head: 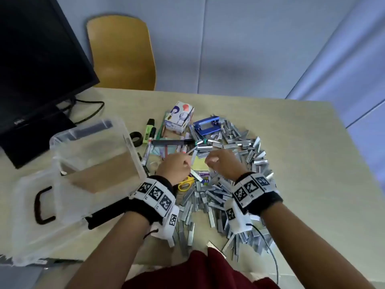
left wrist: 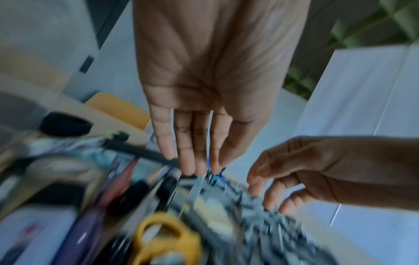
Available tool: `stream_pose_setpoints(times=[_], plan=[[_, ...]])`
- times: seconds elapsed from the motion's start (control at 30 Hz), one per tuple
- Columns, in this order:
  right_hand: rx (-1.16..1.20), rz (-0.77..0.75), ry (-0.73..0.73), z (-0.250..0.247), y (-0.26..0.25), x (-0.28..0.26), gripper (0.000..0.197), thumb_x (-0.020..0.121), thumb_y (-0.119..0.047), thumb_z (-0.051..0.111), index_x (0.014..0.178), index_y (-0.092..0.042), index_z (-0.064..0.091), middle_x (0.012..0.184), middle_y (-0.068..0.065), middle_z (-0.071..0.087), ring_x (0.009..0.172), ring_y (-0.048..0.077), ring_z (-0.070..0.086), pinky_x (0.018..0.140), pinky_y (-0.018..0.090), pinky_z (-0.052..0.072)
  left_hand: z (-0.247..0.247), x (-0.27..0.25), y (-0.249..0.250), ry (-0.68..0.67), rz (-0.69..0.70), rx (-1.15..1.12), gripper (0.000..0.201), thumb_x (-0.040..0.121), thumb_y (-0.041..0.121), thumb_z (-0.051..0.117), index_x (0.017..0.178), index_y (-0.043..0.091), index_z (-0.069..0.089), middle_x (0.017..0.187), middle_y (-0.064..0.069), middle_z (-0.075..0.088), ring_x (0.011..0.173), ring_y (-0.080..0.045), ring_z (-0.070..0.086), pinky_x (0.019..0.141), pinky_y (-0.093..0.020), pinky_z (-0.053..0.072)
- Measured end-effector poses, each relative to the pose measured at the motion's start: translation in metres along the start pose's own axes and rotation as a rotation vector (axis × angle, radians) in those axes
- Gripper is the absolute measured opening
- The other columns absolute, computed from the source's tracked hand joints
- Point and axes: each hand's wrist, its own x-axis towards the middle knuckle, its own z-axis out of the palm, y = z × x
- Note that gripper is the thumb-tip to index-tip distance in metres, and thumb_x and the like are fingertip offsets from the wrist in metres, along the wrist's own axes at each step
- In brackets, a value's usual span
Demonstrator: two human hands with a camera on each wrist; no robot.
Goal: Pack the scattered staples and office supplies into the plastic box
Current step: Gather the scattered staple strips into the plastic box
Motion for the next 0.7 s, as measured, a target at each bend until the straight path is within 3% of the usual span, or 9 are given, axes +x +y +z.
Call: stream_pose_setpoints(times=[0.07, 0.17, 0.3, 0.47, 0.6, 0.7], plan=[[-0.022, 0.044, -0.04, 0.013, 0.005, 0.002, 0.021, 0.089, -0.011, 0.05, 0.098, -0.008, 0.068, 0.108, 0.009, 0.067, 0.095, 0.02, 0.061, 0.084, 0.026, 0.045, 0.015, 0.001, -0.01, -0.029, -0.05, 0.075, 0.019, 0.087, 0.003, 0.049, 0.095, 0.011, 0.064, 0.101, -0.01, 0.059, 0.103, -0.025, 0.056, 0.089, -0.034, 0.044], [-0.091, 0.077, -0.116, 0.035, 0.011, 0.004, 0.021, 0.089, -0.011, 0.048, 0.1, -0.008, 0.065, 0.106, 0.01, 0.066, 0.098, 0.025, 0.06, 0.088, 0.034, 0.048, 0.037, -0.001, -0.025, -0.099, -0.117, 0.162, 0.028, 0.088, 0.011, 0.053, 0.116, 0.011, 0.056, 0.121, -0.009, 0.051, 0.116, -0.025, 0.046, 0.094, -0.038, 0.043], [-0.121, 0.087, -0.119, 0.052, 0.012, 0.009, 0.027, 0.087, -0.018, 0.053, 0.112, -0.011, 0.058, 0.11, 0.008, 0.061, 0.102, 0.025, 0.057, 0.087, 0.033, 0.045, 0.049, -0.002, -0.037, -0.128, -0.084, 0.338, 0.042, 0.088, 0.026, 0.059, 0.127, 0.016, 0.046, 0.125, -0.005, 0.045, 0.121, -0.025, 0.037, 0.096, -0.038, 0.04], [-0.197, 0.094, -0.089, 0.06, 0.01, 0.014, 0.023, 0.087, -0.018, 0.052, 0.109, -0.01, 0.057, 0.112, 0.01, 0.054, 0.103, 0.027, 0.053, 0.084, 0.033, 0.042, 0.048, 0.004, -0.037, -0.122, -0.11, 0.275, 0.038, 0.089, 0.029, 0.059, 0.124, 0.015, 0.052, 0.126, -0.005, 0.05, 0.122, -0.026, 0.037, 0.097, -0.036, 0.037], [-0.161, 0.109, -0.062, 0.062, 0.013, 0.016, 0.013, 0.088, -0.017, 0.051, 0.096, -0.008, 0.058, 0.105, 0.011, 0.057, 0.096, 0.028, 0.055, 0.085, 0.038, 0.047, 0.046, 0.005, -0.036, -0.095, -0.122, 0.194, 0.029, 0.088, 0.024, 0.06, 0.116, 0.014, 0.058, 0.124, -0.003, 0.055, 0.12, -0.024, 0.04, 0.091, -0.035, 0.038], [-0.061, 0.157, 0.01, 0.062, 0.013, 0.018, 0.016, 0.091, -0.022, 0.052, 0.091, -0.006, 0.055, 0.094, 0.012, 0.061, 0.086, 0.028, 0.057, 0.077, 0.035, 0.047, 0.047, 0.004, -0.039, -0.079, -0.124, 0.153, 0.027, 0.088, 0.024, 0.061, 0.113, 0.014, 0.061, 0.12, -0.003, 0.058, 0.117, -0.022, 0.043, 0.09, -0.035, 0.04]])
